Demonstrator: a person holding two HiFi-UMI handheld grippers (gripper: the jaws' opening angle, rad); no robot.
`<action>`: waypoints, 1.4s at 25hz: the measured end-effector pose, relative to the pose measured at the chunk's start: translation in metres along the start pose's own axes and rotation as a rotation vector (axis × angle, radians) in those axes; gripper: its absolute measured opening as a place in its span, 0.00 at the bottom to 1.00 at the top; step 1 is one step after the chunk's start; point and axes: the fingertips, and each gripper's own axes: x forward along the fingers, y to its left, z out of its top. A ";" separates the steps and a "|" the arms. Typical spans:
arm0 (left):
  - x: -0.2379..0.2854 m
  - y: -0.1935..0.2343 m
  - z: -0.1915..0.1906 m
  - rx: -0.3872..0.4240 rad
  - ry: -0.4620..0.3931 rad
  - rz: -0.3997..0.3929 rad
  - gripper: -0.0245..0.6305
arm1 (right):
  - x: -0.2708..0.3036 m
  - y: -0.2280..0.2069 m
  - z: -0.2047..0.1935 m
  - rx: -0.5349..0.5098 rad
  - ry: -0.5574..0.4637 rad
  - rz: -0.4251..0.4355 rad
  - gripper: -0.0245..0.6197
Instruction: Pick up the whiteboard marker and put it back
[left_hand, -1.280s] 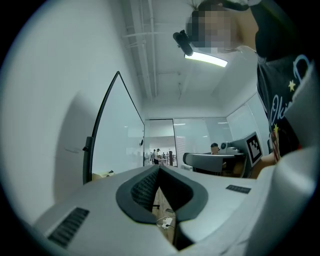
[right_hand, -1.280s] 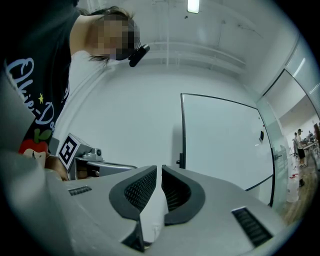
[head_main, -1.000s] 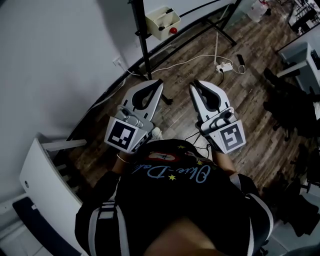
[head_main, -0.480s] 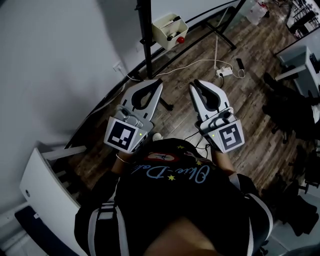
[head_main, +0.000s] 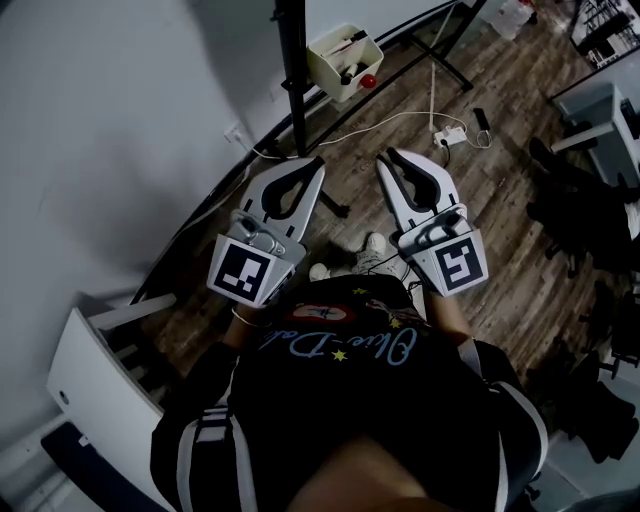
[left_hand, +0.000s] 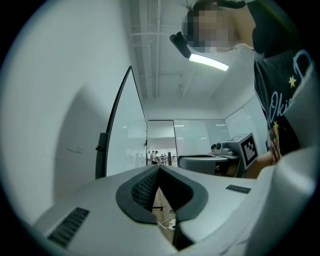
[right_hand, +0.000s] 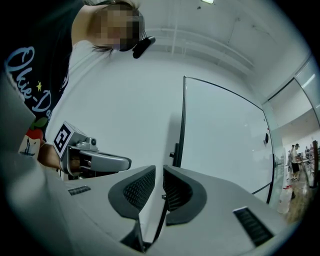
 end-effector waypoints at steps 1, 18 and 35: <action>0.001 0.002 -0.001 0.000 0.005 0.005 0.04 | 0.003 -0.003 -0.001 -0.001 0.001 0.002 0.13; 0.041 0.040 -0.016 0.010 0.035 0.179 0.04 | 0.058 -0.051 -0.036 -0.010 0.025 0.179 0.17; 0.064 0.057 -0.028 0.005 0.086 0.303 0.04 | 0.092 -0.071 -0.074 -0.093 0.095 0.298 0.21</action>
